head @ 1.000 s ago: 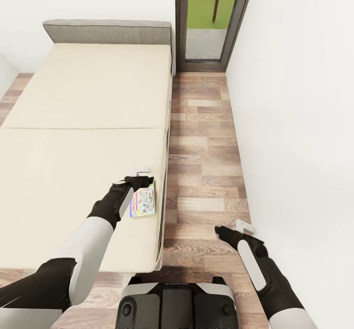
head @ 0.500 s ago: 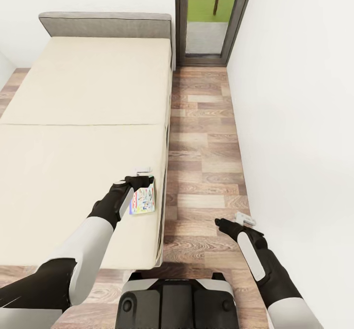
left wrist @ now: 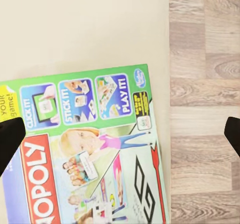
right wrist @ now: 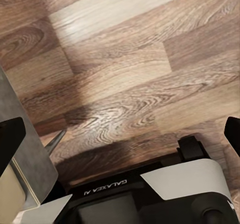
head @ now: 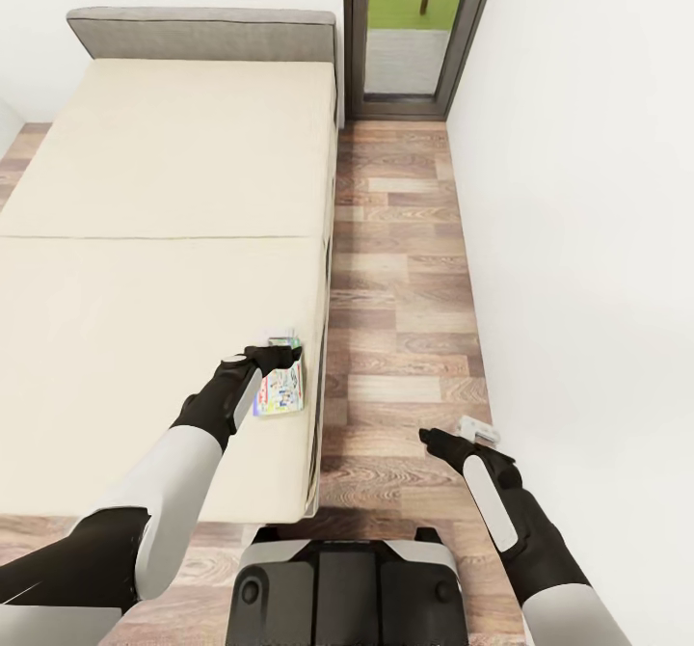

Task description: Put all the toys in the child's room - the three board games (two on the bed and one on the table), the two jigsaw puzzles on the table, and the tennis ball on the table - inside the toy box on the table in the child's room.

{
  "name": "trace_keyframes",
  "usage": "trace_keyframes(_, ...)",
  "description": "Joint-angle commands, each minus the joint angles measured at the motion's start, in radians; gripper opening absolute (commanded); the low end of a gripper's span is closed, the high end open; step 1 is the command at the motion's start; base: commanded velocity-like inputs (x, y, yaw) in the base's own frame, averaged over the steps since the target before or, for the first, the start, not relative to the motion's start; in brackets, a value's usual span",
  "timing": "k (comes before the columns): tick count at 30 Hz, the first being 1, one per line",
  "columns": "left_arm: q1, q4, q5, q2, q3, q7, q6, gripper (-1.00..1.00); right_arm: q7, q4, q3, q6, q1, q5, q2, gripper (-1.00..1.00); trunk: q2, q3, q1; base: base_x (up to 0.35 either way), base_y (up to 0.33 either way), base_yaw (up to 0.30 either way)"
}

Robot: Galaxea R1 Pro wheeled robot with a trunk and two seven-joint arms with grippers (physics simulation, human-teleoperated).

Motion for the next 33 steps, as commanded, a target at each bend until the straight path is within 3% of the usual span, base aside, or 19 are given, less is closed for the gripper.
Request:
trace_keyframes(1, 0.000, -0.002, -0.009, -0.002, 0.007, -0.005, 0.006, 1.00, -0.010, -0.001, 0.001, 0.002, 0.000, -0.010, 0.000, 1.00, -0.002, -0.003, 0.000, 0.000, 0.000, 0.000)
trace_keyframes(19, -0.002, -0.008, -0.009, -0.006, 0.012, -0.002, 0.010, 1.00, -0.011, 0.011, 0.001, 0.000, -0.002, -0.009, 0.001, 1.00, -0.002, -0.032, 0.000, 0.000, 0.000, 0.000)
trace_keyframes(25, -0.048, -0.021, -0.010, -0.001, 0.011, 0.001, 0.018, 1.00, -0.012, 0.014, 0.001, 0.000, -0.003, -0.010, 0.001, 1.00, -0.002, -0.042, 0.000, 0.000, 0.000, 0.000)
trace_keyframes(33, -0.075, -0.026, -0.009, -0.002, 0.012, 0.088, 0.021, 1.00, -0.012, 0.016, 0.001, 0.000, -0.003, -0.010, 0.001, 1.00, -0.002, -0.055, 0.000, 0.000, 0.000, 0.000)
